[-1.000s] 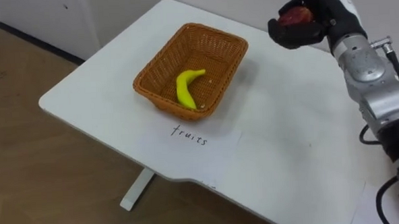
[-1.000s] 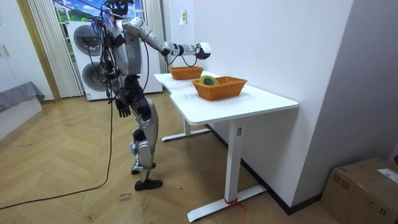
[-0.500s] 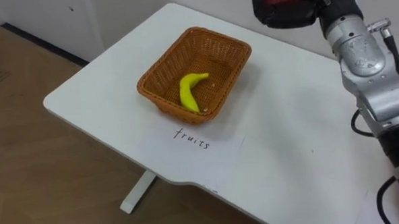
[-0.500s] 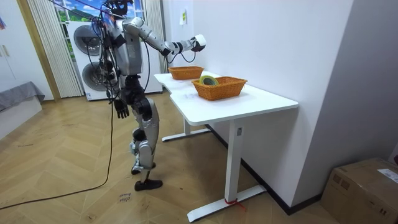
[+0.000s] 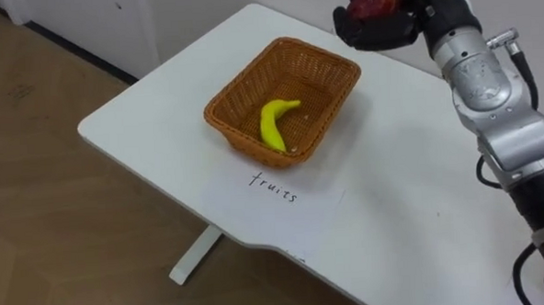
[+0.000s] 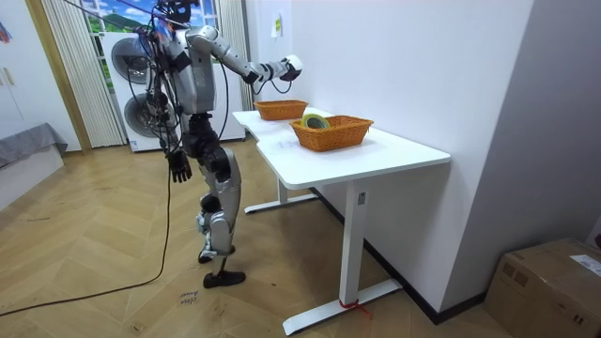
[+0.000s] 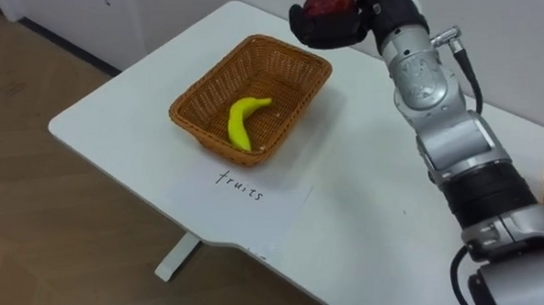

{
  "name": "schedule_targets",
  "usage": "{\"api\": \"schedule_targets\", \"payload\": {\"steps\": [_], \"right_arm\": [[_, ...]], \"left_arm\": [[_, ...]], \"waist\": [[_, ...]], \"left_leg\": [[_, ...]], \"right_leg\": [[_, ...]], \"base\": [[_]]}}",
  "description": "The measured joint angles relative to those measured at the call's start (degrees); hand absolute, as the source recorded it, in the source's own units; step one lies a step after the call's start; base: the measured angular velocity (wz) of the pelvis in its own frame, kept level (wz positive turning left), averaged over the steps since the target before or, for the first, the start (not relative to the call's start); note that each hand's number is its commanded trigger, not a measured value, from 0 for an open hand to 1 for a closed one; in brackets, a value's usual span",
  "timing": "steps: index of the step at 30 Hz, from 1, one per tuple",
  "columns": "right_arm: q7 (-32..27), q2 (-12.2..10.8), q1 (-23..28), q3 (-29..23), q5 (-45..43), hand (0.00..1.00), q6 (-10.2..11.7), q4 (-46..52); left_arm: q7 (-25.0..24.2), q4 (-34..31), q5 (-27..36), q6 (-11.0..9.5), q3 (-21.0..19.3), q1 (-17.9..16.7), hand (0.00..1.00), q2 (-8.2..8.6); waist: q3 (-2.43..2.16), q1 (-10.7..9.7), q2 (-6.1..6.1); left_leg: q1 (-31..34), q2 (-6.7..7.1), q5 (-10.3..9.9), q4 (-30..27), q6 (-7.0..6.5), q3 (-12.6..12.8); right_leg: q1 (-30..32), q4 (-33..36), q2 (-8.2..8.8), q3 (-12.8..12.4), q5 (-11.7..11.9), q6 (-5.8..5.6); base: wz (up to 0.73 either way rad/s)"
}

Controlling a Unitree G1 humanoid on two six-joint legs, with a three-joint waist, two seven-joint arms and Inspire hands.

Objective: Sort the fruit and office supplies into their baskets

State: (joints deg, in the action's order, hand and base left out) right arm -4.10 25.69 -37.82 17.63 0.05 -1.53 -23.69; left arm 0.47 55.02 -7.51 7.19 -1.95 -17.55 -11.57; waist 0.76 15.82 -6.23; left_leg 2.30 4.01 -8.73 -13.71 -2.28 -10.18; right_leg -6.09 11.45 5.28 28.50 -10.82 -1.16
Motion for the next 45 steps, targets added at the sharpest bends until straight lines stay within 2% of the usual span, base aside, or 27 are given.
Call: {"api": "schedule_targets", "payload": {"steps": [12,19,20,23,28,33,45], "right_arm": [[2.51,-0.04,0.01,4.24,-0.3,1.0,-0.55,-0.07],[3.14,-0.04,1.52,4.27,-0.84,1.0,-0.55,-0.19],[3.23,-0.05,1.91,4.26,-0.84,0.8,-0.55,-0.2],[4.31,-0.59,3.36,4.27,-0.61,0.0,-0.68,-0.31],[6.26,-0.94,4.19,4.35,-0.4,0.0,-1.77,-0.39],[6.78,-0.96,4.42,4.4,-0.38,0.0,-1.84,-0.41],[8.0,-0.96,5.32,4.4,-0.88,0.0,-1.84,-0.39]], "left_arm": [[-1.76,-1.24,-1.75,0.39,0.01,-0.13,0.0,-0.4],[-2.03,-1.16,-2.18,0.39,0.02,-0.27,0.0,-0.2],[-2.05,-1.16,-2.18,0.39,0.02,-0.31,0.0,-0.18],[-2.18,-1.16,-2.18,0.54,0.02,-0.47,0.0,-0.17],[-2.28,-2.13,-2.18,1.14,-0.03,-0.67,0.0,-0.19],[-2.19,-2.23,-2.19,1.13,0.02,-0.65,0.0,-0.19],[-2.25,-2.21,-2.19,1.12,-0.01,-0.7,0.0,-0.2]], "waist": [[-0.35,2.32,-0.56],[-0.25,3.43,-0.62],[-0.23,3.49,-0.64],[0.09,3.61,-0.72],[0.13,3.59,-0.84],[0.09,3.54,-1.22],[0.13,3.56,-1.13]], "left_leg": [[-0.76,0.74,0.0,0.1,-0.09,-1.09],[-0.88,0.76,-0.04,0.22,-0.13,-1.22],[-0.88,0.77,-0.04,0.22,-0.14,-1.23],[-0.82,0.76,-0.04,0.19,-0.13,-1.25],[-0.28,0.81,-0.04,0.15,-0.14,-1.37],[-0.37,0.82,-0.04,0.08,-0.14,-1.57],[-0.02,0.83,-0.05,-0.13,-0.12,-1.57]], "right_leg": [[-0.92,0.08,0.46,-0.04,-0.44,-0.47],[-1.26,0.0,0.44,-0.05,-0.46,-0.51],[-1.28,0.0,0.43,-0.04,-0.46,-0.51],[-1.2,0.0,0.43,-0.03,-0.46,-0.51],[-0.74,-0.02,0.45,0.07,-0.47,-0.52],[-0.72,-0.02,0.44,0.12,-0.48,-0.54],[-0.69,0.09,0.44,0.04,-0.48,-0.54]], "base": [[0.03],[0.0],[0.0],[0.0],[0.02],[0.03],[0.0]]}}
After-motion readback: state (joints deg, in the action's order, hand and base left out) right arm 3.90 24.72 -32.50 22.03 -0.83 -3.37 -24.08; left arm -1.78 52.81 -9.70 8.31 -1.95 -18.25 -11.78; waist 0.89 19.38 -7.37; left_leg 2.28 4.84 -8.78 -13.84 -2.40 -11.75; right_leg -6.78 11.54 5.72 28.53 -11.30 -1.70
